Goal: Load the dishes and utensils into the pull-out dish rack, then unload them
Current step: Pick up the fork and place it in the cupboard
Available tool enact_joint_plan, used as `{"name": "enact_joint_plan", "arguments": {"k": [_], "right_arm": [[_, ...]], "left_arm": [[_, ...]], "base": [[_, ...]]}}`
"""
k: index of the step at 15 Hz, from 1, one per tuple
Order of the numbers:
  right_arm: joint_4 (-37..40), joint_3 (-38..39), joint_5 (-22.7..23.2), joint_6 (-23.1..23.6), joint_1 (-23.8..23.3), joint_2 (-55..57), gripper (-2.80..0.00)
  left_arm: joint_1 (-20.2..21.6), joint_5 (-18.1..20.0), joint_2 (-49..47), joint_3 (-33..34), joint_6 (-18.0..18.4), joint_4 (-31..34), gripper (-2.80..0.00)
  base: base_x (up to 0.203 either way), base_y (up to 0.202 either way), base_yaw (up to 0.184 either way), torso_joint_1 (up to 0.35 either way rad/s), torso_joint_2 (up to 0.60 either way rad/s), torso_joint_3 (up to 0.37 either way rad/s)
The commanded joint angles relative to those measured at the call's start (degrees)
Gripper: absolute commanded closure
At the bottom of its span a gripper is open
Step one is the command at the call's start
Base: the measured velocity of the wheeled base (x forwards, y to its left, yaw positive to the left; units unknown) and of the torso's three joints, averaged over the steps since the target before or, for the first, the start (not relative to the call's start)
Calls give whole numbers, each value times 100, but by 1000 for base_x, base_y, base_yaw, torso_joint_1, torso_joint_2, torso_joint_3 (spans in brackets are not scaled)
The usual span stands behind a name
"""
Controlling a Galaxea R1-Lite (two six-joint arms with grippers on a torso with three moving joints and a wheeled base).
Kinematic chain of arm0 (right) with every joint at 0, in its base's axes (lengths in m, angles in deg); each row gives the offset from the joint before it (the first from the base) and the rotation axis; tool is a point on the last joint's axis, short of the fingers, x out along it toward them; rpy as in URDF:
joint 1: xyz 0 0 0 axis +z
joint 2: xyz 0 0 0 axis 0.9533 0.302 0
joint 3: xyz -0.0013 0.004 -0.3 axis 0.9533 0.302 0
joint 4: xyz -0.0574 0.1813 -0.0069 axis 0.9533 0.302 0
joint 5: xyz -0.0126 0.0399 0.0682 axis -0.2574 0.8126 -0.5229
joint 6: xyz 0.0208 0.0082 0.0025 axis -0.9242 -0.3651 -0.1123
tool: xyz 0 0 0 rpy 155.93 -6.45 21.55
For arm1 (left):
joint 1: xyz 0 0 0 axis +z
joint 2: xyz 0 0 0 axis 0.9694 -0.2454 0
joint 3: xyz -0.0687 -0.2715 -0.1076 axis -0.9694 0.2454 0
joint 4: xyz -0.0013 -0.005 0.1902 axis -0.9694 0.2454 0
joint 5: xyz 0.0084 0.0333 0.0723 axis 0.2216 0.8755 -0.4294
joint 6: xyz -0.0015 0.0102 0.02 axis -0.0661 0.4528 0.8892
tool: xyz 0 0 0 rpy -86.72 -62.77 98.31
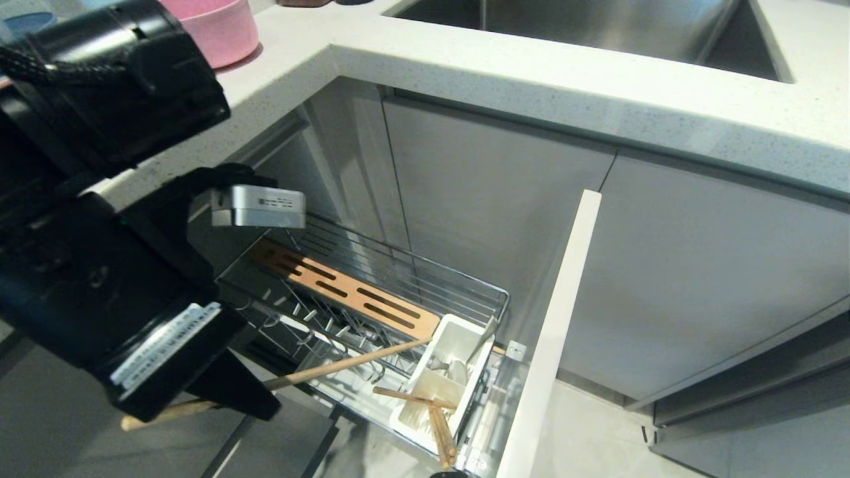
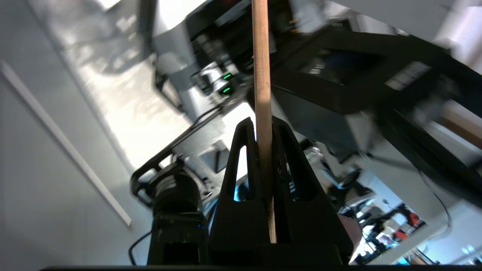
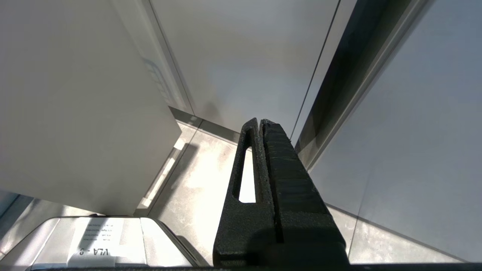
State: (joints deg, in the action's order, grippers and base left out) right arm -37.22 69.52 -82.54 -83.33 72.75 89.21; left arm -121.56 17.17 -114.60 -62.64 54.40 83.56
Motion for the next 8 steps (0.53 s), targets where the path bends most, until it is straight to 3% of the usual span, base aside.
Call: {"name": "enact_joint_plan", "arguments": {"k": [1,5,8], "right_arm": [[-5,9,1,3,3,0,0],[-3,9,0,-4,2,0,0],[-6,9,2,-4,3,0,0]], "left_arm": [[-192,-151,-395,5,-100,49,0],[-275,-279,-781,21,-184,48,0],[-402,-563,-1172,18,-512,19,0]], "base": [[0,0,0,0,0,0],[0,0,0,0,0,0],[0,0,0,0,0,0]]}}
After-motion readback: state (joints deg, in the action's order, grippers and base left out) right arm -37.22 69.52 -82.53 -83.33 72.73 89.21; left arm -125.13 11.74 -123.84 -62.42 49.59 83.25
